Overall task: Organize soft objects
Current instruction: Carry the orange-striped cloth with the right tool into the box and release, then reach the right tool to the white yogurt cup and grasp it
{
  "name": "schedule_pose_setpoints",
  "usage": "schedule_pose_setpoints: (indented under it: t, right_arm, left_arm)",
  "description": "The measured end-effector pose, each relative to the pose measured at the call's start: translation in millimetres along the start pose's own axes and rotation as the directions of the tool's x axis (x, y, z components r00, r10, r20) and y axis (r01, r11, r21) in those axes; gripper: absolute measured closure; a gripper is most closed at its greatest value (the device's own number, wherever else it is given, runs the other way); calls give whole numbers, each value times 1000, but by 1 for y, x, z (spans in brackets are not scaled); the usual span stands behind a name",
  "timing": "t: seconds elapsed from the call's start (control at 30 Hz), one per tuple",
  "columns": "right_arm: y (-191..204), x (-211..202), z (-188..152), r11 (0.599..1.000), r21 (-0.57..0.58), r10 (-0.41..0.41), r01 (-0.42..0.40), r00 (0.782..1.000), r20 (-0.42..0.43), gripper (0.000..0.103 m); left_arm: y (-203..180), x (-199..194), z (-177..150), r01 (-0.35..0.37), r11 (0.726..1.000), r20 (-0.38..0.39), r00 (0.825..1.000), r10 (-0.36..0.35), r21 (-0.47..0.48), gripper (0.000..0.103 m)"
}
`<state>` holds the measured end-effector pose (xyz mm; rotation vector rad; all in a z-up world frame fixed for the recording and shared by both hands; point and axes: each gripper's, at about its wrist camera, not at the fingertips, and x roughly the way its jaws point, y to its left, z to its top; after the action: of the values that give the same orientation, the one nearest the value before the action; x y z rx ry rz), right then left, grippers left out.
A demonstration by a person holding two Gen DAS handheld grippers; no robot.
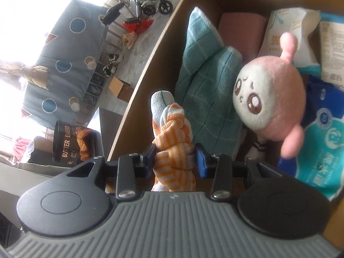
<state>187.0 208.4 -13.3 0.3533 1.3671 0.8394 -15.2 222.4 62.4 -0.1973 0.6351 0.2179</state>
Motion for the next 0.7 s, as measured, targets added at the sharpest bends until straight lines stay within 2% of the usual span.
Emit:
schedule_pose_setpoints:
  t: [0.23,0.3,0.4,0.53,0.57,0.7]
  right_arm:
    - [-2,53,-9,999,15,-29,32,987,-160,59]
    - [-5,57,-8,999,31,-26,31,985,-169,51]
    - [-5,44,-7,999,28,-12,16,991,-135,43]
    - [-8,16,-5,1000,18,26,-25,997,-74,41]
    - [-8,6,-6,999,13,40,-40,998,-46,40]
    - [-12,-43,-15,996,-17,84,-83,994,74,38]
  left_arm:
    - [7,-6,-11,0,1000,-3,1000,0,5,61]
    - [5,-6,-11,4,1000,-5,1000,-4,5,61]
    - [2,-6,-11,19,1000,1,1000,-19,8,57]
    - [-12,-10,-10,49,998,26,998,-50,25,48]
    - [-17,-11,-10,57,998,30,998,-58,31,45]
    - [-46,-13,-10,107,991,34,993,-110,76,42]
